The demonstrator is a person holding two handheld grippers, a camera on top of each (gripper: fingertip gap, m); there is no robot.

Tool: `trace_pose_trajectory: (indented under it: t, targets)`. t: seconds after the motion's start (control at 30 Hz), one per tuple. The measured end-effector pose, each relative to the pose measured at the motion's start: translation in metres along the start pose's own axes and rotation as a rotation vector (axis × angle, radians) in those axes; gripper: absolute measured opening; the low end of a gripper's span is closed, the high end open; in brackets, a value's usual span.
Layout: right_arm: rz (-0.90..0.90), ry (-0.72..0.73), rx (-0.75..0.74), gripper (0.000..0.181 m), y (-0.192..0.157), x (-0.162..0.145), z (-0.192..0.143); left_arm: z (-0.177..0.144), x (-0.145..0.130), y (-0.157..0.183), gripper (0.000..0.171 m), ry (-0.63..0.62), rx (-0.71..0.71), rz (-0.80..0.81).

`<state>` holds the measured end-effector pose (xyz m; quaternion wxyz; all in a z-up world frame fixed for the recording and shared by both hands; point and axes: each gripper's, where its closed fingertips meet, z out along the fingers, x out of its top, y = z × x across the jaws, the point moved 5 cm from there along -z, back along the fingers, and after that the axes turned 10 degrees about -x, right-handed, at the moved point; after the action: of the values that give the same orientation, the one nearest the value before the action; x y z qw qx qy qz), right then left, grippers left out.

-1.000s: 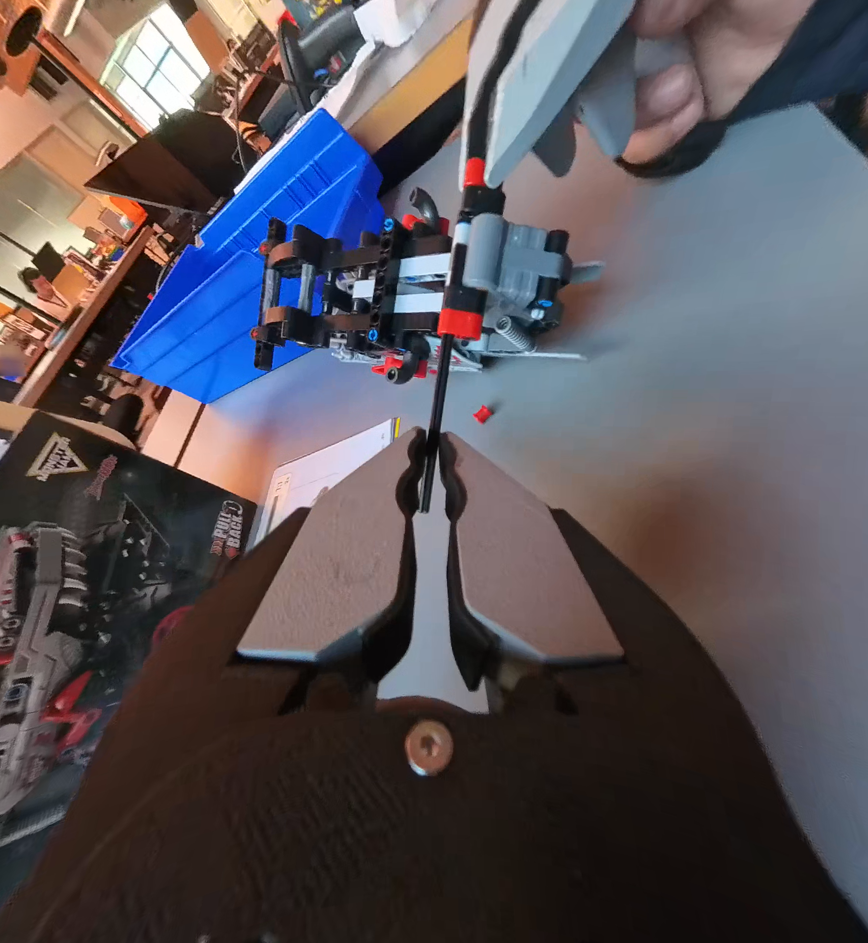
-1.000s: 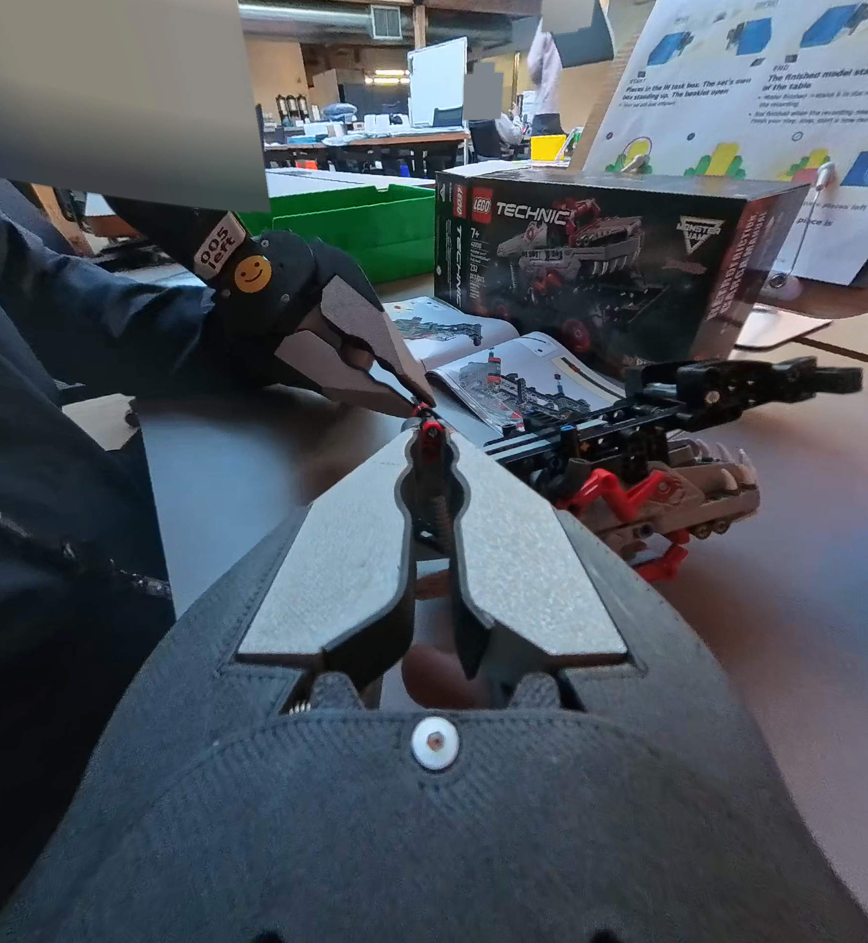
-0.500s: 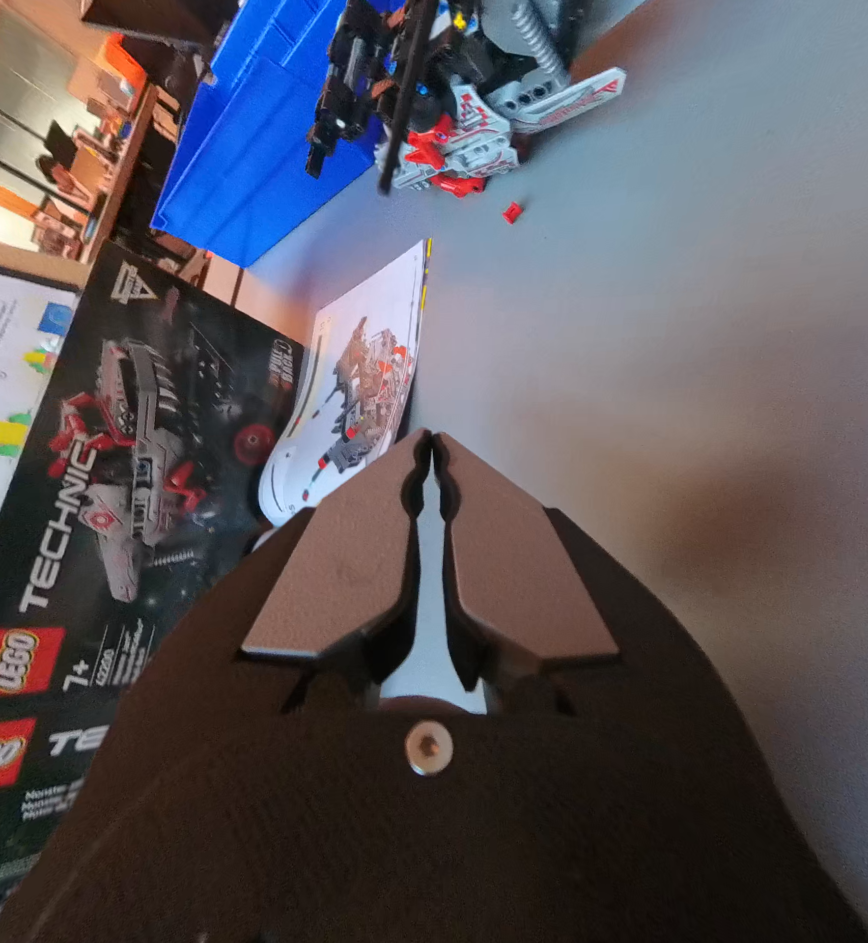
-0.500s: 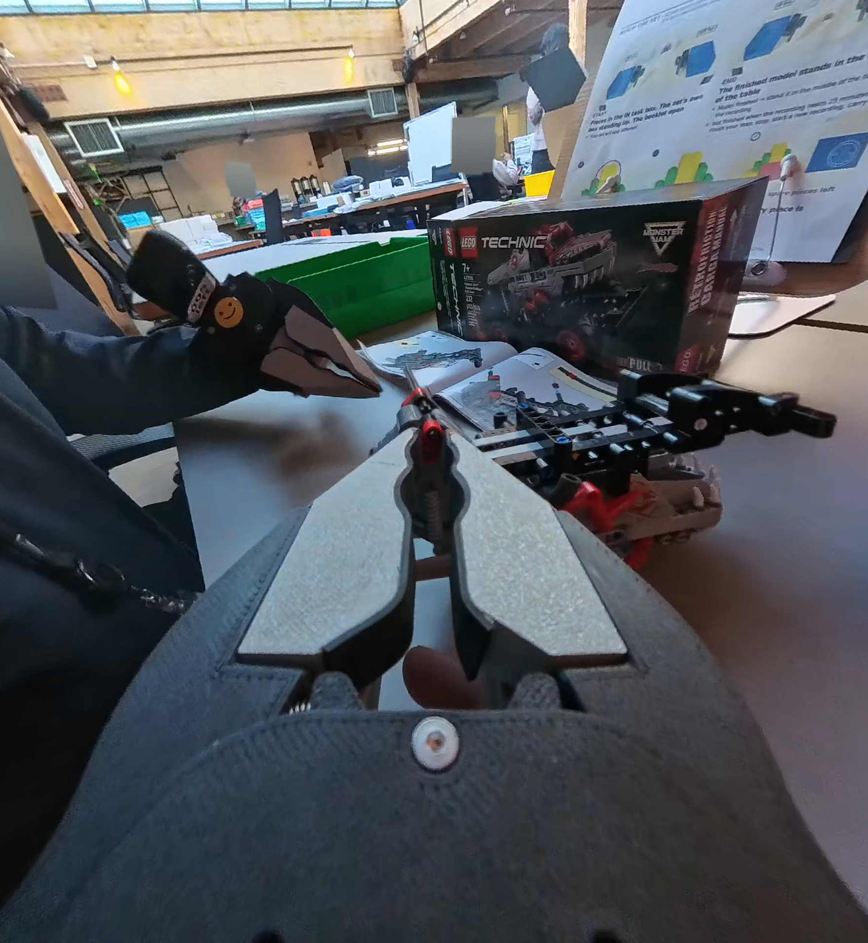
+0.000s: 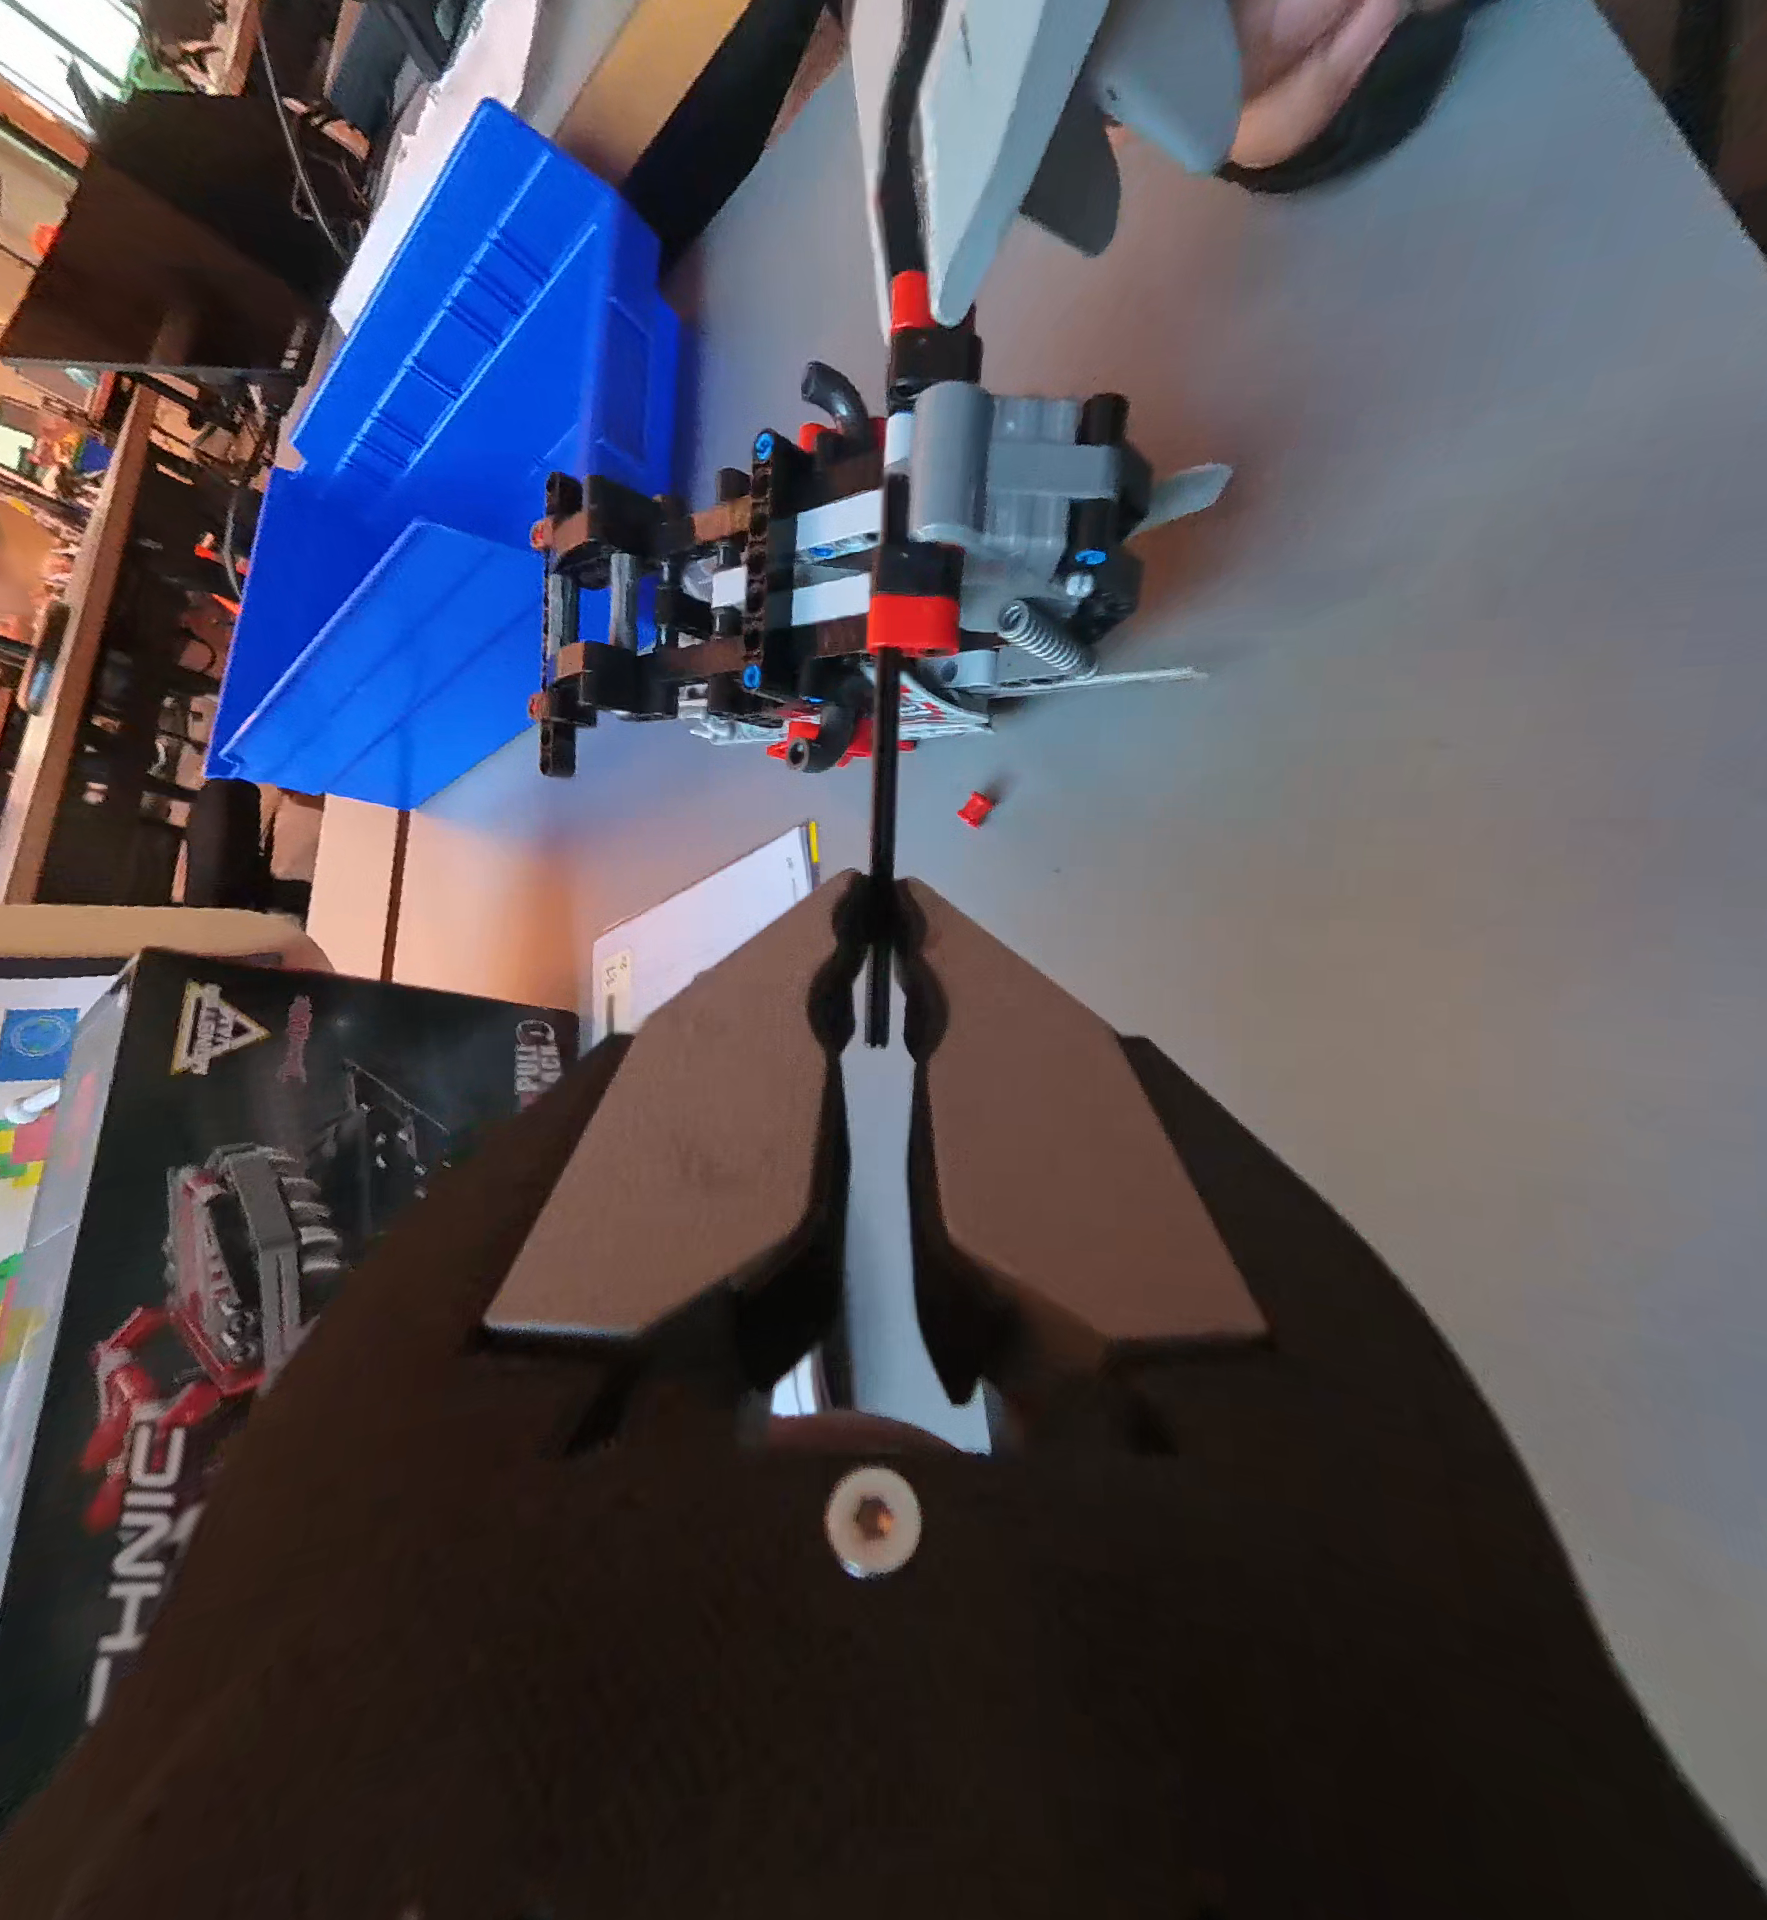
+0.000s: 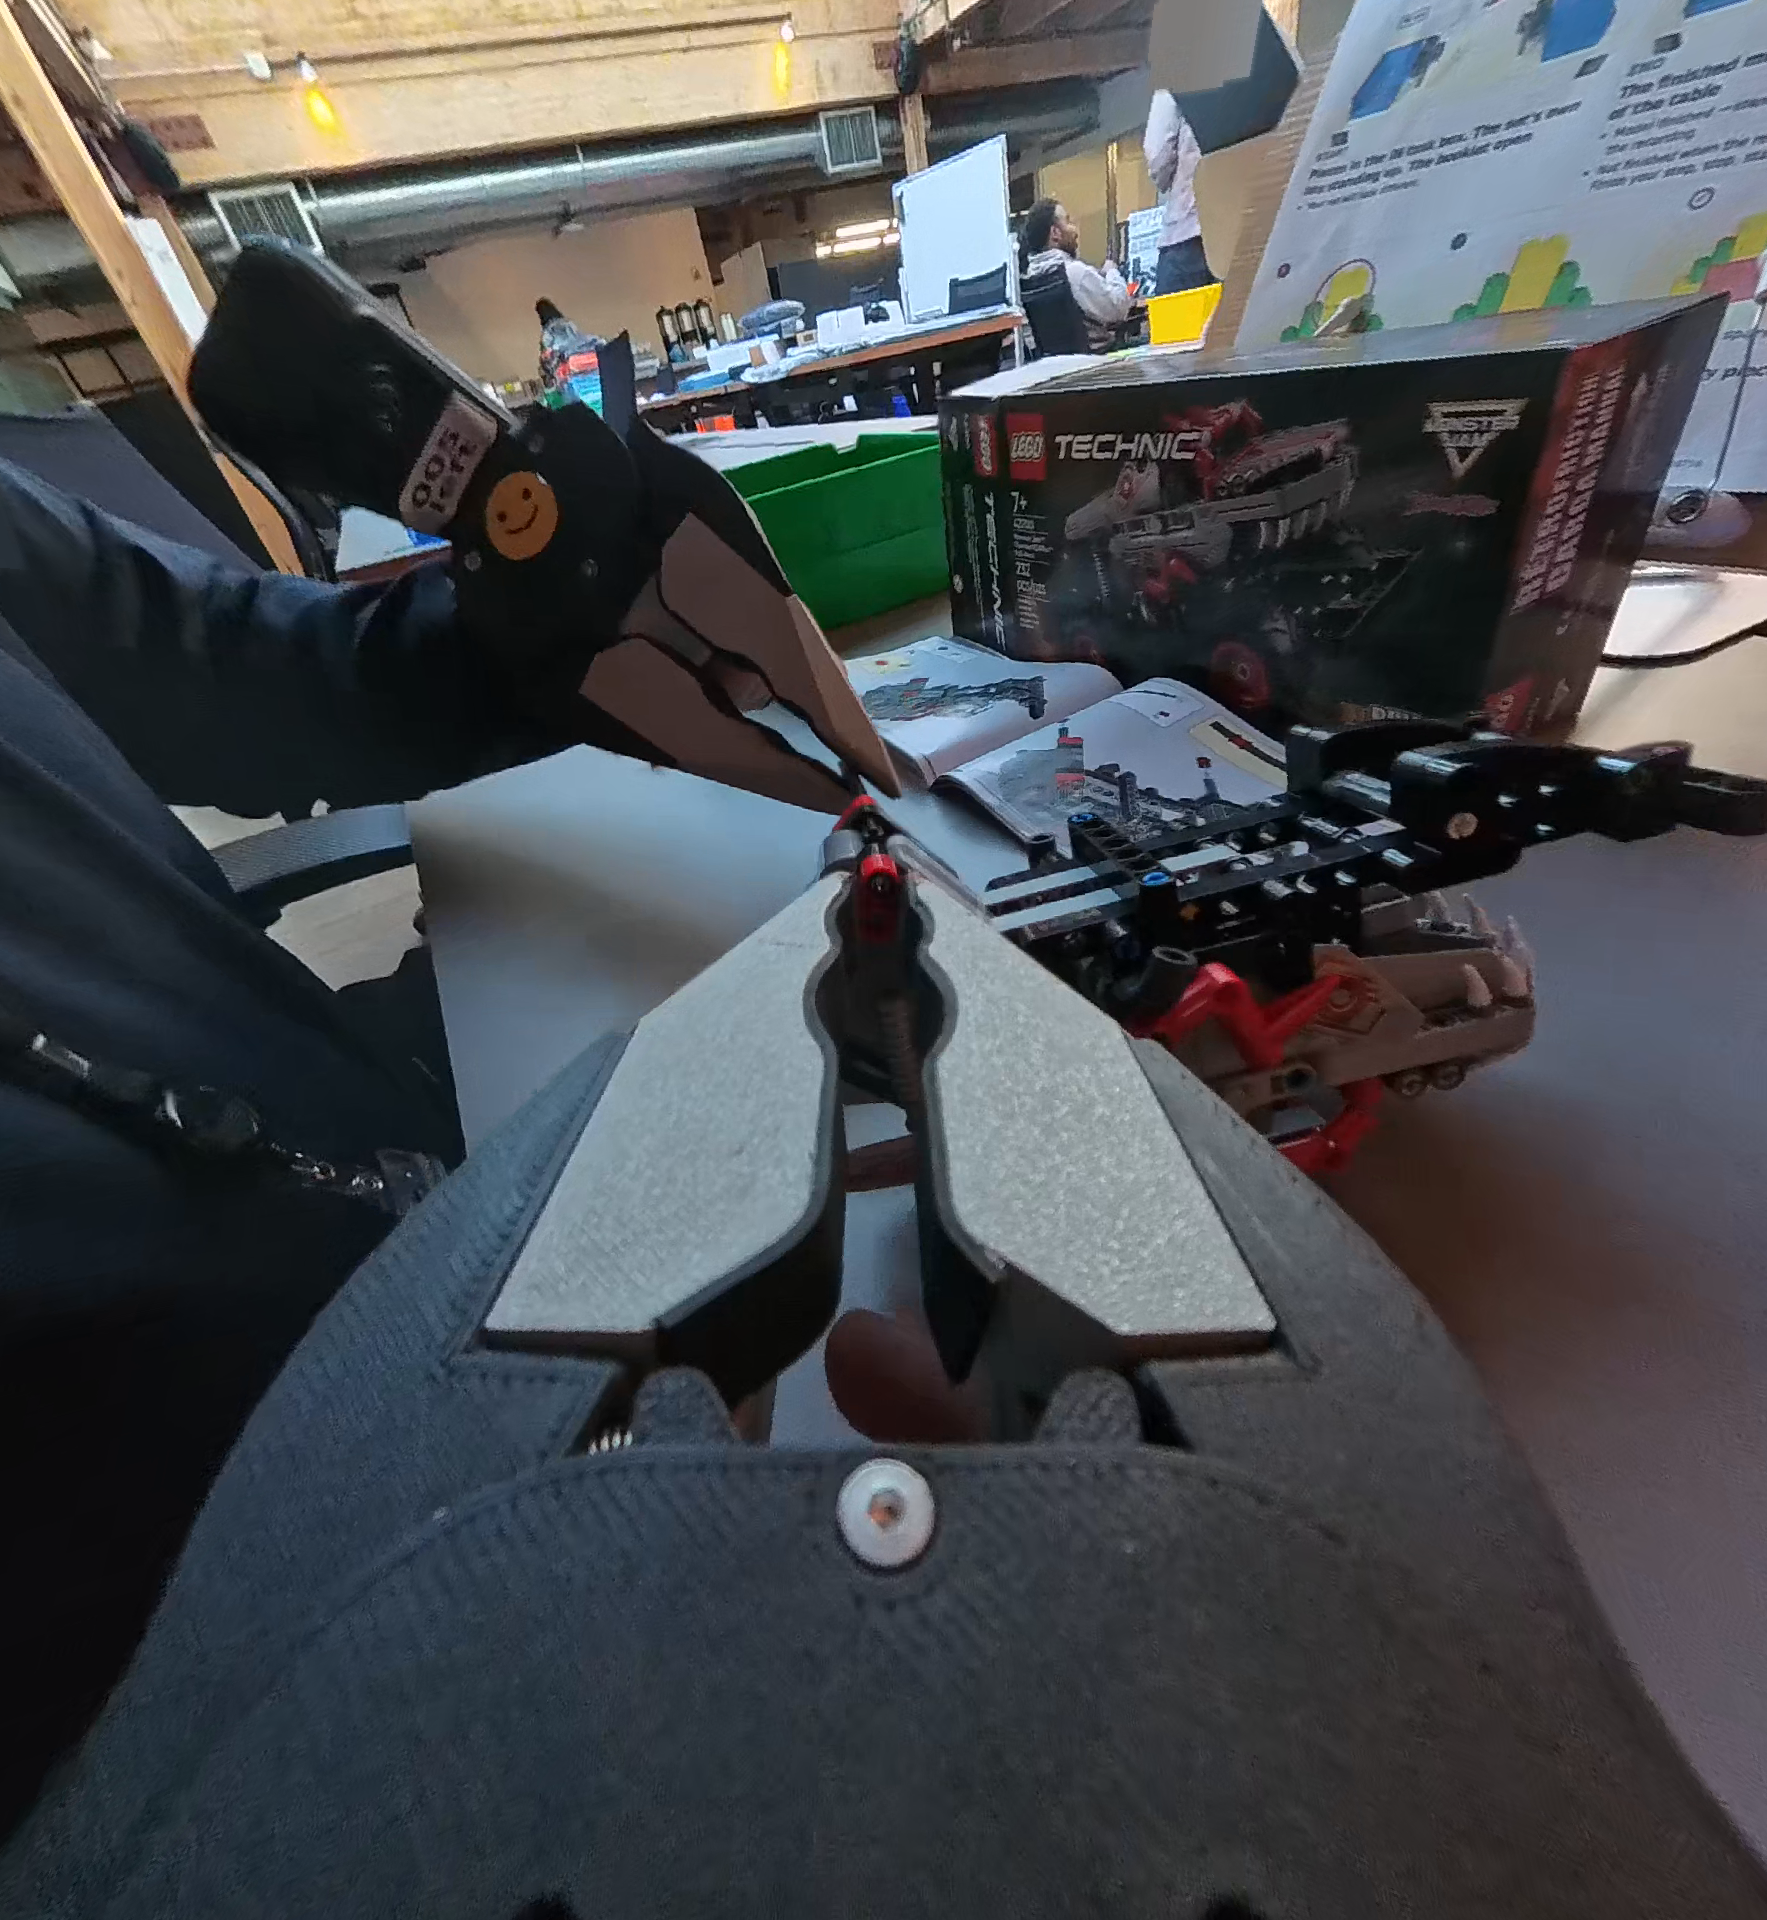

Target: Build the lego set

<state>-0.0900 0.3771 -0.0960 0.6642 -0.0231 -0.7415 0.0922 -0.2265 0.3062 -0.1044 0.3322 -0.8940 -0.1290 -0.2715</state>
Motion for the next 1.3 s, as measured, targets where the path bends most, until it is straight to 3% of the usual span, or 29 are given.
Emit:
trace_pose_trajectory:
  t: [0.13,0.23,0.27,0.3,0.33,0.53,0.6,0.7,0.83,1.07,1.2,1.3]
  targets:
    - [-0.007,-0.004,-0.017,0.003,0.0,-0.001,-0.002,-0.013,-0.031,0.009,0.001,-0.082,0.005,-0.021]
    - [0.003,-0.007,0.002,0.004,0.0,-0.001,-0.006,-0.024,-0.06,0.021,0.0,-0.162,-0.077,-0.047]
    - [0.001,-0.011,0.002,0.004,-0.002,-0.001,-0.005,-0.028,-0.062,0.021,0.008,-0.185,-0.078,-0.049]
    - [0.002,-0.012,0.002,0.003,-0.003,-0.001,-0.003,-0.03,-0.058,0.021,0.032,-0.186,-0.078,-0.047]
    - [0.004,-0.01,0.0,0.003,-0.004,-0.001,-0.002,-0.031,-0.048,0.018,0.042,-0.169,-0.07,-0.052]
    - [0.037,-0.006,-0.009,0.003,-0.006,-0.001,0.001,-0.014,0.052,0.004,0.041,0.081,-0.112,-0.023]
    - [0.051,-0.013,-0.012,0.003,-0.007,-0.002,0.001,0.003,0.071,0.0,0.035,0.117,-0.17,-0.024]
    - [0.059,-0.019,-0.014,0.003,-0.008,-0.003,0.0,0.024,0.074,-0.002,0.017,0.103,-0.265,-0.051]
    - [0.065,-0.04,-0.024,0.003,-0.011,-0.004,0.004,0.035,0.072,0.0,0.016,0.061,-0.321,-0.057]
    - [0.086,-0.035,-0.101,0.001,-0.008,-0.005,0.008,0.039,0.064,-0.003,0.015,0.096,-0.213,-0.11]
    - [-0.135,-0.025,-0.202,0.003,-0.008,-0.001,-0.002,0.038,0.064,-0.003,0.014,0.121,-0.226,-0.159]
    - [-0.235,0.095,-0.324,0.002,0.01,0.023,-0.044,0.032,0.042,-0.022,0.014,0.077,-0.172,-0.217]
